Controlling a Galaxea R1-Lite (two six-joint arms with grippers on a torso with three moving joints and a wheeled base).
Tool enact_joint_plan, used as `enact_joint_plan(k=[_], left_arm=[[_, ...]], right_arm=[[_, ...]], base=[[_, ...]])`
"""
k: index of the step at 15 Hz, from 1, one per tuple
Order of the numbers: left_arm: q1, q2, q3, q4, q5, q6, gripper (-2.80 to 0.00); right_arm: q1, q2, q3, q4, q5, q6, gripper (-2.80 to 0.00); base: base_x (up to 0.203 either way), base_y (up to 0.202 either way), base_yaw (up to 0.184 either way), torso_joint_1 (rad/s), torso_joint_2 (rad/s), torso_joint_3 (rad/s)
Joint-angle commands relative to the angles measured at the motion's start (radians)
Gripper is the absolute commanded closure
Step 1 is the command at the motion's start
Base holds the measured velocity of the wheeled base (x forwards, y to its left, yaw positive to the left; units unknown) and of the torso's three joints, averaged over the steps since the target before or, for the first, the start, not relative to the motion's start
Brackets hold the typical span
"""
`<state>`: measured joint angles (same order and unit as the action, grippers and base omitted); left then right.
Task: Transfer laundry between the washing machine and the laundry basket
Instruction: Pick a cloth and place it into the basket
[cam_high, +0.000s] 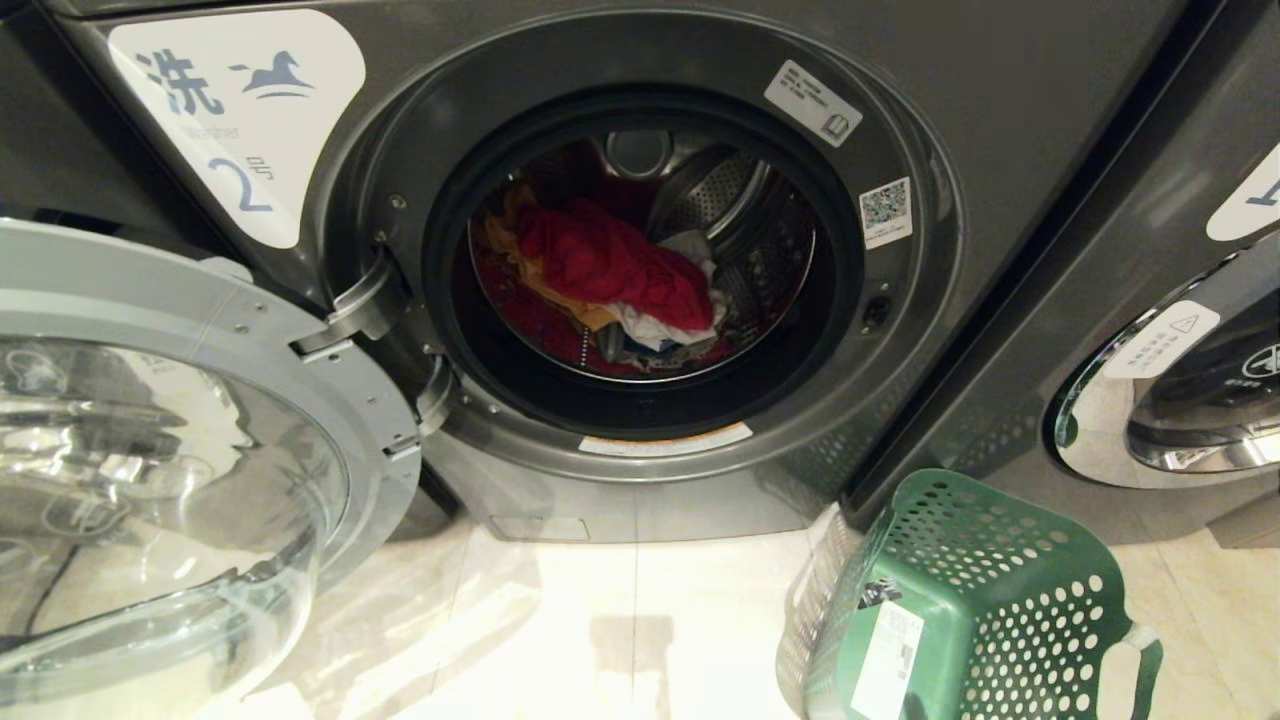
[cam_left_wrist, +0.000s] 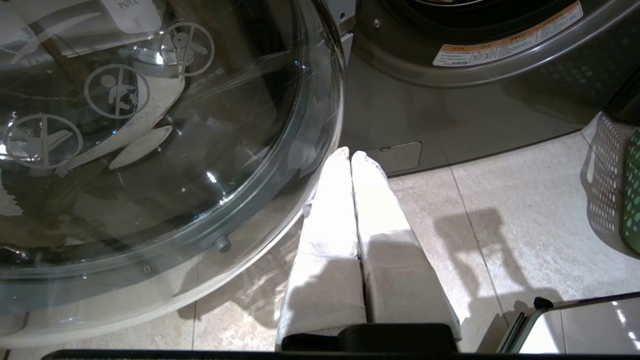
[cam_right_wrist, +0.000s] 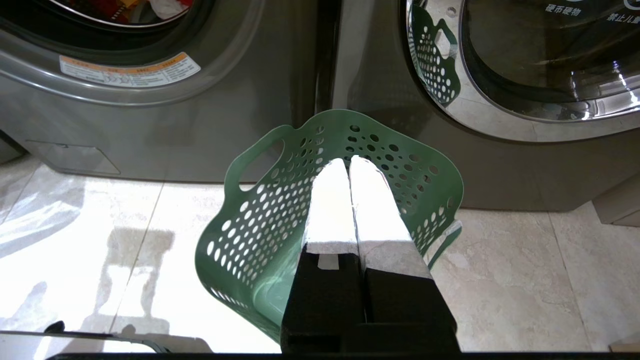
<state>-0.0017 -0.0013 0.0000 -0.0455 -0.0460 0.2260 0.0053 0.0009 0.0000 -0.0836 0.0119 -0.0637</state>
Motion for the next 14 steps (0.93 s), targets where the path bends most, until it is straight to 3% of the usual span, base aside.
enact_joint_plan(k=[1, 6, 10, 14], left_arm=[[0.000, 0.001, 0.002, 0.000, 0.000, 0.000, 0.00], [0.000, 0.001, 0.002, 0.000, 0.000, 0.001, 0.00], [0.000, 0.001, 0.002, 0.000, 0.000, 0.000, 0.00], [0.000, 0.001, 0.002, 0.000, 0.000, 0.000, 0.00]], right_arm=[[0.001, -0.001, 0.035, -0.001, 0.000, -0.001, 0.00], [0.001, 0.001, 0.034, -0.001, 0.000, -0.001, 0.00], [0.001, 0.001, 0.034, -0.001, 0.000, -0.001, 0.00], [0.001, 0.001, 0.034, -0.002, 0.002, -0.001, 0.00]], base=[[0.000, 0.000, 0.000, 0.000, 0.00, 0.000], [0.013, 0.000, 0.000, -0.001, 0.00, 0.000], [0.175, 0.000, -0.002, 0.007, 0.00, 0.000], [0.017, 0.000, 0.001, 0.002, 0.00, 0.001]])
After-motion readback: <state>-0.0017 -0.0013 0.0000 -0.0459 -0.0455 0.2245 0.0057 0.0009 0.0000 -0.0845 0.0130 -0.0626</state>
